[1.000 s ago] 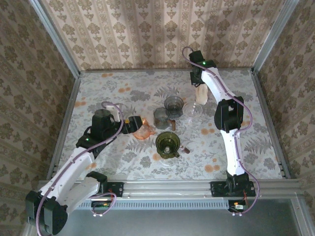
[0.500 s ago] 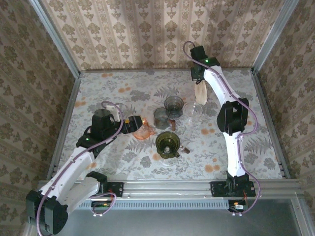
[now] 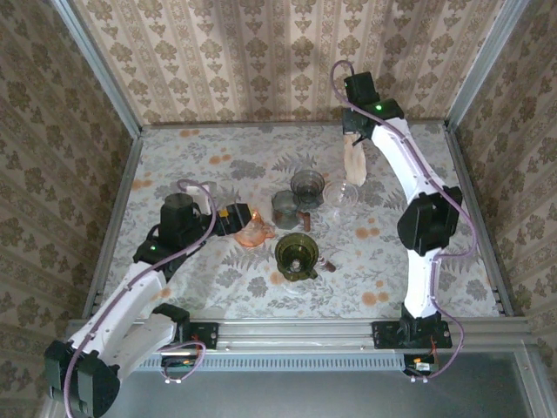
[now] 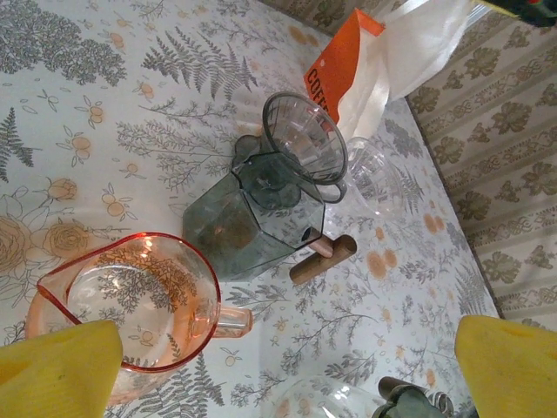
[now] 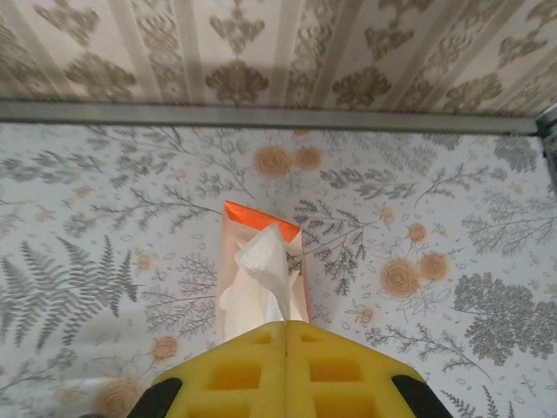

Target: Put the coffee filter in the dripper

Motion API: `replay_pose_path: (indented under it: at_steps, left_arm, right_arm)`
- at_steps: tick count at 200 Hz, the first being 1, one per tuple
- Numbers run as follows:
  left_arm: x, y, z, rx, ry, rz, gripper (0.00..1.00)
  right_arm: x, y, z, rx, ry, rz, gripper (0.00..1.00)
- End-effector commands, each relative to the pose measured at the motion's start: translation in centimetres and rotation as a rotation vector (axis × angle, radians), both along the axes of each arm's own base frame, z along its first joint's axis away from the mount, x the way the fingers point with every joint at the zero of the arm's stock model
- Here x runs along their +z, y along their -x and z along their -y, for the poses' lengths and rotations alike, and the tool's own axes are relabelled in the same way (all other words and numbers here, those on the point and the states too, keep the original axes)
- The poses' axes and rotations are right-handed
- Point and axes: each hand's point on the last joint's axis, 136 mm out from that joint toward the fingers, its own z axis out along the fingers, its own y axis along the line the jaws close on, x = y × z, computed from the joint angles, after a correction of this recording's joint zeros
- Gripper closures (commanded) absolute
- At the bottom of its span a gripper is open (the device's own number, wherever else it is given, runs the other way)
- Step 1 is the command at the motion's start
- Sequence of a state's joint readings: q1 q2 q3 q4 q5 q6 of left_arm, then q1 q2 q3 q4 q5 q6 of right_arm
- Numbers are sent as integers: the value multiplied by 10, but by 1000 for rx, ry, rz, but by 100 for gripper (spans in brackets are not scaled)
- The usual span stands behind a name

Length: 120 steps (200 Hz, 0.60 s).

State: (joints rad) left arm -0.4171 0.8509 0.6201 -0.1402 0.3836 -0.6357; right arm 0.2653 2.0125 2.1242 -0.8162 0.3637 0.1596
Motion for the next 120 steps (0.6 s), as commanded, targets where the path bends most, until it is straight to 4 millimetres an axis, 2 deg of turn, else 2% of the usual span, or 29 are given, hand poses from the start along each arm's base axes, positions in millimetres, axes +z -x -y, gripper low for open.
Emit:
replay_pose_path:
  at_steps: [1, 21, 44, 81, 85, 88, 95, 120]
  left_arm:
    - [12, 0, -5, 25, 11, 37, 0]
    - [18, 1, -9, 37, 10, 59, 0]
    - [22, 5, -11, 36, 5, 64, 0]
    - [22, 13, -9, 1, -14, 48, 0]
    - [23, 14, -9, -5, -13, 48, 0]
    - [24, 15, -8, -9, -12, 49, 0]
    - [24, 16, -7, -16, -11, 48, 0]
    - [29, 19, -4, -43, -3, 57, 0]
  right_arm:
    - [59, 27, -15, 32, -27, 124, 100]
    - [78, 57, -30, 77, -45, 146, 100]
    - [92, 107, -54, 159, -89, 148, 100]
    - [91, 201, -88, 328, -204, 56, 100]
    - [86, 209, -92, 342, -210, 29, 100]
    - [93, 220, -90, 353, -228, 35, 100]
    - [94, 236, -94, 385, -254, 10, 100]
    - [87, 289, -107, 467, -318, -162, 100]
